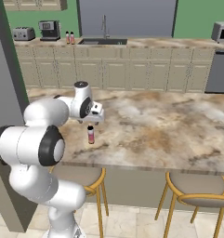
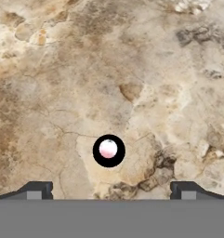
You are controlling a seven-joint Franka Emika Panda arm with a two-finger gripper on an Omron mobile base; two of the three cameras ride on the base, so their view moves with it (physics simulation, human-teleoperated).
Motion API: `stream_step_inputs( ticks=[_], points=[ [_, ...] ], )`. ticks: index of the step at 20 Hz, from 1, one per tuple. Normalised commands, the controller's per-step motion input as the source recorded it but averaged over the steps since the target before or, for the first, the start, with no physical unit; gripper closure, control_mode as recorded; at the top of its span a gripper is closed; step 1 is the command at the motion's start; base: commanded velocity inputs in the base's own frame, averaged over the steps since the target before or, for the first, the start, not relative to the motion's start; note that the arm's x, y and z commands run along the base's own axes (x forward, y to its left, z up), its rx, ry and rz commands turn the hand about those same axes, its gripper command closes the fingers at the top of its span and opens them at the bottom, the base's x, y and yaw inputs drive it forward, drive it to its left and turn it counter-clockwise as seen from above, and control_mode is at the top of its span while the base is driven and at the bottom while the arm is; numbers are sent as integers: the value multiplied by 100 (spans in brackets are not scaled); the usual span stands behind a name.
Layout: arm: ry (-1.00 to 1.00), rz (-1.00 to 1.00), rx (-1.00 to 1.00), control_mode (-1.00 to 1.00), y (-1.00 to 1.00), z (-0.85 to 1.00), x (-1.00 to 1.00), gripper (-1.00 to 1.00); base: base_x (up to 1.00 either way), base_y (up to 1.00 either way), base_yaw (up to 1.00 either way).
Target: Place the large bottle from the dining counter next to the other large bottle outside the sink, and place the small bottle from the dining counter next to the other small bottle inside the sink.
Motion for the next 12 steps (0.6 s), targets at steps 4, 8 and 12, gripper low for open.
stream_step_inputs(
  ticks=[4, 8, 12],
  points=[
    [2, 0, 0, -100, 0, 0, 23, -100, 0, 0, 0],
    [1, 0, 0, -100, 0, 0, 5, -100, 0, 0, 0],
    [0, 0, 0, -100, 0, -4, 0, -100, 0, 0, 0]
  ],
)
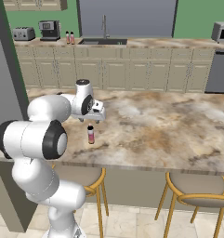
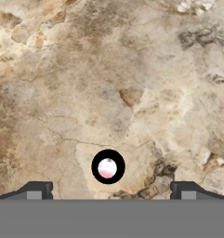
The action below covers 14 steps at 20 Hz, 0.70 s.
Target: Place the large bottle from the dining counter next to the other large bottle outside the sink, and place the small bottle from the dining counter next to the other small bottle inside the sink.
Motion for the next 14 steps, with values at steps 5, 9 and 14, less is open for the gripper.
stream_step_inputs(
  ticks=[5, 9, 14],
  points=[
    [0, 0, 0, -100, 1, -21, 0, -100, 0, 0, 0],
    [1, 0, 0, -100, 10, -17, 0, -100, 0, 0, 0],
    [1, 0, 0, -100, 8, -1, 3, -100, 0, 0, 0]
  ],
)
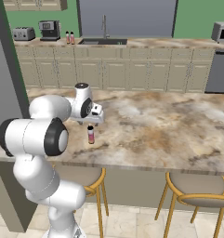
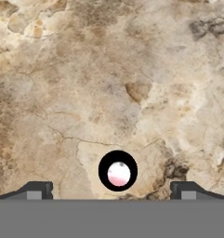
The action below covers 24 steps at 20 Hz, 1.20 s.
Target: Place the large bottle from the dining counter next to the other large bottle outside the sink, and place the small bottle from the dining counter next to the other small bottle inside the sink.
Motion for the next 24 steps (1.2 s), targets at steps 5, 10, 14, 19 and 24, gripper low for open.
stream_step_inputs(
  ticks=[5, 10, 14, 19, 24],
  points=[
    [1, 0, 0, -100, 1, -2, 9, -100, 0, 0, 0],
    [0, 0, 0, -100, 0, 0, 23, -100, 0, 0, 0],
    [2, 0, 0, -100, 0, -2, 9, -100, 0, 0, 0],
    [4, 0, 0, -100, 0, -14, -2, -100, 0, 0, 0],
    [2, 0, 0, -100, 0, -15, 0, -100, 0, 0, 0]
  ],
)
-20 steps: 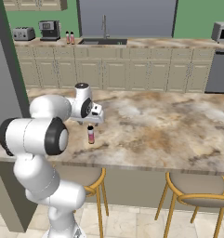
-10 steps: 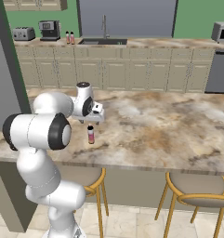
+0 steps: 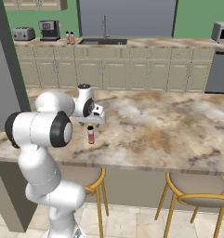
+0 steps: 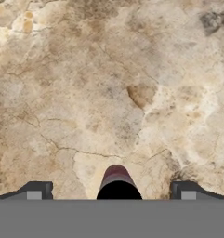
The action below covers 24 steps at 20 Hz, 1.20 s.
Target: Place the large bottle from the dining counter next to the other large bottle outside the sink, and place the small bottle from the dining counter next to the other small bottle inside the sink.
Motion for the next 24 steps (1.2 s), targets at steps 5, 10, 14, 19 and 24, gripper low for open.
stream_step_inputs(
  ticks=[5, 10, 14, 19, 24],
  points=[
    [0, 0, 0, -100, 0, -1, 0, -100, 0, 0, 0],
    [0, 0, 0, -100, 0, 1, -4, -100, 0, 0, 0],
    [0, 0, 0, -100, 0, 0, -12, -100, 0, 0, 0],
    [0, 0, 0, -100, -2, 0, -16, -100, 0, 0, 0],
    [0, 0, 0, -100, 0, 1, -5, -100, 0, 0, 0]
  ],
)
